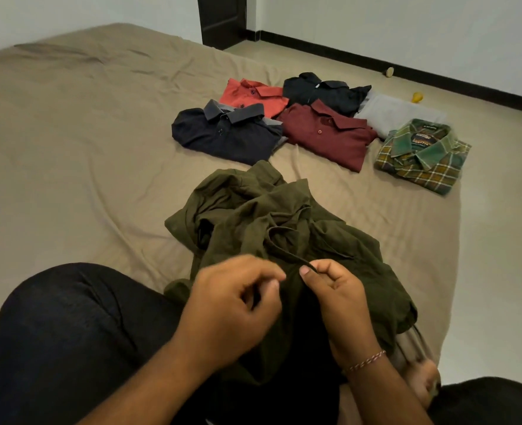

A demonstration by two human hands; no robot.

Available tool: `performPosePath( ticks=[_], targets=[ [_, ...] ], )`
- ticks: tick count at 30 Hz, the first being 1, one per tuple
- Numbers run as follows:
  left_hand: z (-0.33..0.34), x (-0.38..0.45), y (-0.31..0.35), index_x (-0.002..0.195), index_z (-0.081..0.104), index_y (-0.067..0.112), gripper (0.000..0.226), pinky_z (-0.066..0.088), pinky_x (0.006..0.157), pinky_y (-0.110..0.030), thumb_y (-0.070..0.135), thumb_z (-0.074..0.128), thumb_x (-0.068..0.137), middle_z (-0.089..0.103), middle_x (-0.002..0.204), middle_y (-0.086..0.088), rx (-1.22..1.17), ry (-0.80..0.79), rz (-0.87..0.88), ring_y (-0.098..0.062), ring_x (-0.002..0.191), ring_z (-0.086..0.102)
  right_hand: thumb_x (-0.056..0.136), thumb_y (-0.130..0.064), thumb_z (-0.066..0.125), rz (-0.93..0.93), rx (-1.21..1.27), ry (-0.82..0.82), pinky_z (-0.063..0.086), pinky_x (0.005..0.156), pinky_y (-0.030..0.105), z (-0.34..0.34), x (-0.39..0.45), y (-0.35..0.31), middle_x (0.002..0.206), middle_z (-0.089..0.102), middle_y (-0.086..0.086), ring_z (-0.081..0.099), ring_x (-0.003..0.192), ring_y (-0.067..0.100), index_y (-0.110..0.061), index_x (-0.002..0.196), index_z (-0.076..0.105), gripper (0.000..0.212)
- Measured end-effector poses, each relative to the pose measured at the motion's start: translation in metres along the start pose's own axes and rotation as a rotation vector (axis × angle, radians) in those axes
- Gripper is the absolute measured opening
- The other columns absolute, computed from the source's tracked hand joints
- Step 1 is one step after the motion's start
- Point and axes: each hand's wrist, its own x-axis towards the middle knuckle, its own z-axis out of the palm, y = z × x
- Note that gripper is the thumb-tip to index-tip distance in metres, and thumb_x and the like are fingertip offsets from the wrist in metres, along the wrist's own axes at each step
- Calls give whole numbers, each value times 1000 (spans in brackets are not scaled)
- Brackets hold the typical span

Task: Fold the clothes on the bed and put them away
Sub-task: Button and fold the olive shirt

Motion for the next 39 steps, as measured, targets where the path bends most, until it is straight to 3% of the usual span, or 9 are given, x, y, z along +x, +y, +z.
performPosePath(
  ticks=[5, 8, 11, 13, 16, 21, 28, 34, 39],
  targets=[
    [15, -12, -37, 104, 71, 30, 25, 54, 80, -20, 44, 78, 84, 63, 100, 19, 291, -136, -151, 1, 89, 59, 98, -13, 65, 21, -10, 26, 54, 70, 38, 4, 1, -2, 75, 66, 17, 61, 71, 24, -5, 72, 68, 27],
    [15, -3, -52, 124, 66, 28, 43, 51, 98, -25, 41, 80, 85, 62, 120, 14, 363, -155, -265, -6, 110, 59, 94, -11, 65, 55, 33, 14, 49, 61, 27, 3, -1, -6, 65, 58, 8, 55, 66, 23, 3, 70, 64, 28],
    [20, 2, -55, 138, 55, 30, 60, 47, 107, -28, 49, 78, 86, 60, 132, 12, 425, -223, -367, -10, 122, 55, 93, 2, 58, 90, 100, 60, 49, 51, 11, 1, -1, -7, 52, 63, -11, 62, 53, -1, 13, 86, 60, 13],
    [24, 4, -53, 137, 50, 32, 64, 49, 105, -31, 56, 77, 84, 58, 130, 13, 507, -257, -372, -11, 123, 54, 91, 1, 57, 118, 148, 85, 55, 65, 17, 0, -1, -7, 64, 72, -11, 70, 71, 1, 0, 97, 71, 15],
    [26, 6, -55, 131, 49, 32, 62, 54, 97, -34, 57, 78, 82, 60, 119, 12, 582, -261, -388, -12, 113, 56, 74, -20, 68, 132, 180, 131, 56, 92, 43, 2, 0, 1, 103, 77, 8, 70, 104, 27, -8, 94, 79, 25],
    [27, 15, -70, 117, 63, 25, 35, 54, 85, -33, 48, 72, 91, 66, 104, 5, 542, -311, -548, -16, 97, 63, 89, -12, 47, 63, 106, -96, 47, 63, 32, 3, 1, -7, 72, 57, 17, 54, 71, 26, 5, 74, 61, 26],
    [22, 13, -72, 91, 61, 29, 9, 49, 81, -28, 34, 62, 99, 54, 101, 10, 445, -352, -490, -9, 92, 56, 97, -1, 51, 35, 20, -65, 53, 61, 24, 0, -3, -14, 75, 65, 11, 60, 69, 17, 0, 82, 68, 23],
    [-3, 18, -42, 103, 56, 32, 8, 54, 65, -31, 25, 59, 102, 64, 84, 13, 236, -23, -384, -4, 73, 62, 96, -4, 66, -105, 20, -129, 59, 71, 26, -7, -12, -28, 86, 75, 12, 70, 78, 18, 3, 91, 71, 10],
    [-26, 69, -30, 105, 69, 34, 16, 48, 74, -17, 21, 65, 98, 68, 91, 21, 254, -46, -288, 4, 84, 63, 94, -7, 70, -155, -8, -62, 62, 77, 31, -13, 5, -66, 92, 78, 14, 75, 85, 23, -4, 92, 75, 7]
  ],
)
